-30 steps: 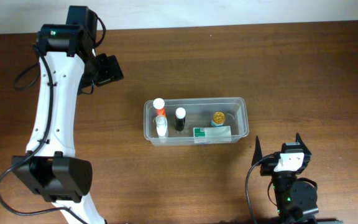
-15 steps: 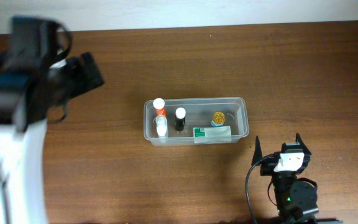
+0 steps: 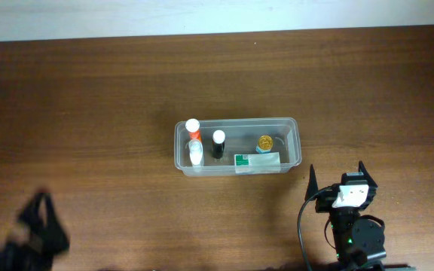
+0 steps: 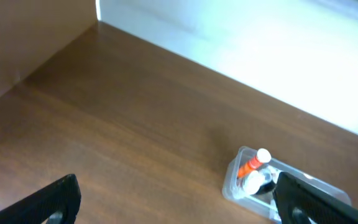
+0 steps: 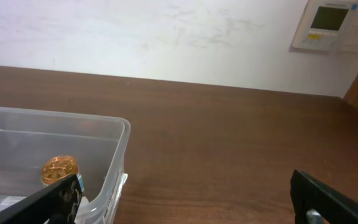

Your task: Pack container

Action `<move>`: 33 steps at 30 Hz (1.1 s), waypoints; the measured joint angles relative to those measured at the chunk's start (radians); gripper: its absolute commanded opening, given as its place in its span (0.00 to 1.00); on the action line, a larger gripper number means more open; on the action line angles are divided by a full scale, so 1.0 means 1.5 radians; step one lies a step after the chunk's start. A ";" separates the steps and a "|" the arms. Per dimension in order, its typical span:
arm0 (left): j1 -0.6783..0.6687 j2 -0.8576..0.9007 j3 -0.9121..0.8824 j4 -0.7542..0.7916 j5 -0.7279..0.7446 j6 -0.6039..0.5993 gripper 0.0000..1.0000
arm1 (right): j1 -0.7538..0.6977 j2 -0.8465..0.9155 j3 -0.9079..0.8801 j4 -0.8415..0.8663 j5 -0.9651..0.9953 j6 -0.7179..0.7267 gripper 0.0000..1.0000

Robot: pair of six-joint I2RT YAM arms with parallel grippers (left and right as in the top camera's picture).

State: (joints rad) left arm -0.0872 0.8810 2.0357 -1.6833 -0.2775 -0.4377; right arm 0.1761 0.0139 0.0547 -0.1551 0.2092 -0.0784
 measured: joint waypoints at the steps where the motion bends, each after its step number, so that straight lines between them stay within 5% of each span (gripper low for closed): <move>1: -0.002 -0.037 -0.021 -0.002 0.001 0.000 1.00 | 0.000 0.000 0.000 0.000 0.000 0.000 0.98; 17: -0.021 -0.375 -0.426 0.020 -0.010 0.000 1.00 | 0.000 0.000 0.000 0.000 -0.001 0.000 0.98; 33: -0.021 -0.531 -0.829 0.481 -0.013 0.000 1.00 | 0.000 0.000 0.000 0.000 0.000 0.000 0.98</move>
State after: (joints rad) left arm -0.1188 0.0841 0.7929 -0.9619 -0.2970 -0.4377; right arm 0.1761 0.0139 0.0547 -0.1551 0.2089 -0.0784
